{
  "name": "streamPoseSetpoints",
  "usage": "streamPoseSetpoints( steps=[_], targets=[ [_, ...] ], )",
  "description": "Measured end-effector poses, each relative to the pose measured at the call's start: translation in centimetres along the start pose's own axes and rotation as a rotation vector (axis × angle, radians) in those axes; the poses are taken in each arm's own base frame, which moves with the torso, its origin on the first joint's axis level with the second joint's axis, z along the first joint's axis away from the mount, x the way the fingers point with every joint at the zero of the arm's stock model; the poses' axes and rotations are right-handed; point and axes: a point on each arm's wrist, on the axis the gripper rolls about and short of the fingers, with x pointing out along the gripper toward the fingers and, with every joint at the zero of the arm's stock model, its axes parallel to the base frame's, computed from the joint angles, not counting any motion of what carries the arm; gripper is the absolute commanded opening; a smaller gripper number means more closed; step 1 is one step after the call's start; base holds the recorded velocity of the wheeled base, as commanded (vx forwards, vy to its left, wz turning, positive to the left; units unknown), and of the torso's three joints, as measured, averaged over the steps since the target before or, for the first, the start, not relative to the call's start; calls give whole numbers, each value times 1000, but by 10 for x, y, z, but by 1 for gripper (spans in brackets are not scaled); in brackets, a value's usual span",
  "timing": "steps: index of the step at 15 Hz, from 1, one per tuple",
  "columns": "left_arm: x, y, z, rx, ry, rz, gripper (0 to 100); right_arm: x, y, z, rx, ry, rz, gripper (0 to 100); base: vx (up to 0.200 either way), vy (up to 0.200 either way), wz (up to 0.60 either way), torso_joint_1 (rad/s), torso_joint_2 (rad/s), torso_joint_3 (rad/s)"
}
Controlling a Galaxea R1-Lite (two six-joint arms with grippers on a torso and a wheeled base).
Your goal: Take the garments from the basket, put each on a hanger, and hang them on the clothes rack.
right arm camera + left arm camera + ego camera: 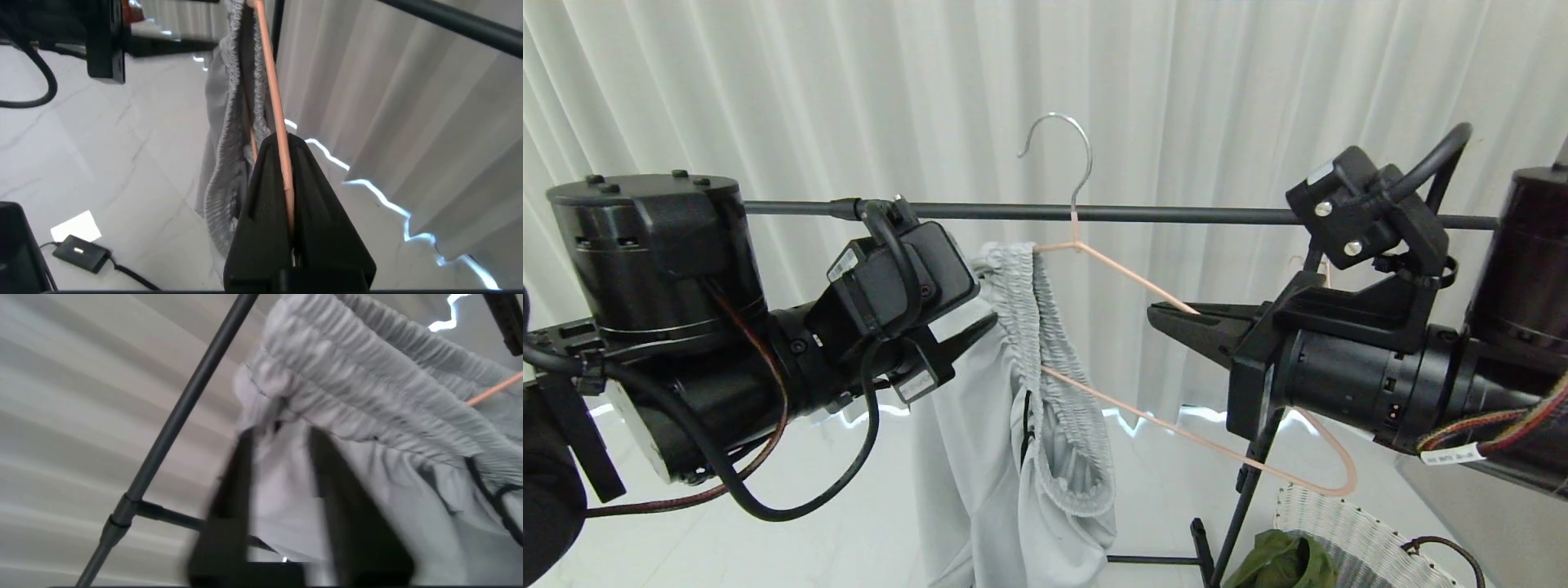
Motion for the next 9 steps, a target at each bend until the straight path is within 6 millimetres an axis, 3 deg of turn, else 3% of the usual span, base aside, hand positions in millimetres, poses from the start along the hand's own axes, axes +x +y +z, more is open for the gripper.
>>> streamPoseSetpoints(
  steps=[4,9],
  targets=[
    [-10,4,4,-4,-21,20,100,-4,0,-2,-3,-61,20,0,0,0,0,0,0,0],
    [-36,12,10,-2,-63,72,100,-17,-7,-10,-52,-104,72,0,0,0,0,0,0,0]
  ],
)
